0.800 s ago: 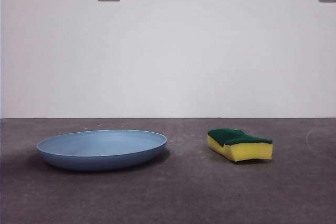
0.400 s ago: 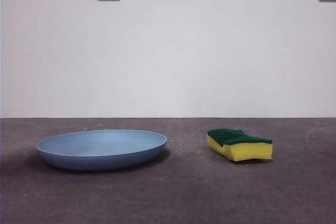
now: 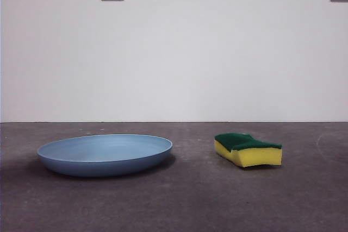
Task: Pick up the plate,pick up the cloth,clean the plate with the cloth
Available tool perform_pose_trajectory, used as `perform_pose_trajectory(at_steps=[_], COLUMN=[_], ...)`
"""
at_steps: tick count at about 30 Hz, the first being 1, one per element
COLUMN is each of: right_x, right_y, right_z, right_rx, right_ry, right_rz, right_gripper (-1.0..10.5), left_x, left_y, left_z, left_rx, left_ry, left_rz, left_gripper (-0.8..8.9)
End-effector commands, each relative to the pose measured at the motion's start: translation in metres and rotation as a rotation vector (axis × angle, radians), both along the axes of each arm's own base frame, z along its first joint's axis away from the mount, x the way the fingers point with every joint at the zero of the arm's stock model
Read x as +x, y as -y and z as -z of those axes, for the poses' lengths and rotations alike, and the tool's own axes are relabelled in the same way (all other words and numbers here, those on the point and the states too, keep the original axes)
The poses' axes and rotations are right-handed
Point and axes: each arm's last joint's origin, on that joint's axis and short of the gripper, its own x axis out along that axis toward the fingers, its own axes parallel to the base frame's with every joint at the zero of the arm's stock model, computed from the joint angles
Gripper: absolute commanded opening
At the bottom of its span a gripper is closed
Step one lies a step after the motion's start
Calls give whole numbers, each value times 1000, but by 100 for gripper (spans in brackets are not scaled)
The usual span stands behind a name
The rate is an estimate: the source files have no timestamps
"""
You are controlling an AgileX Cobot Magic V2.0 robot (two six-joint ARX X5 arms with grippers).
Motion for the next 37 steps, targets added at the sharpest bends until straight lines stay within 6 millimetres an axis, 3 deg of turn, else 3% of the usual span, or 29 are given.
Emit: perform_pose_trajectory(at_steps=[1,10,25,37], right_x=[0,0,0,0], right_y=[0,0,0,0], right_z=[1,1,1,1], right_rx=[9,10,10,10], right_ry=[2,1,2,2], right_rz=[7,7,7,7], right_gripper=[1,1,1,1], left_x=[0,-14,-27,-29], left_y=[0,-22,-48,-51], left_z=[2,-1,99,139], left_rx=[53,99,49,35], left_ry=[9,160,249,219], left_rz=[-1,-183,-356,-330], left_gripper=[-4,-4,-3,-4])
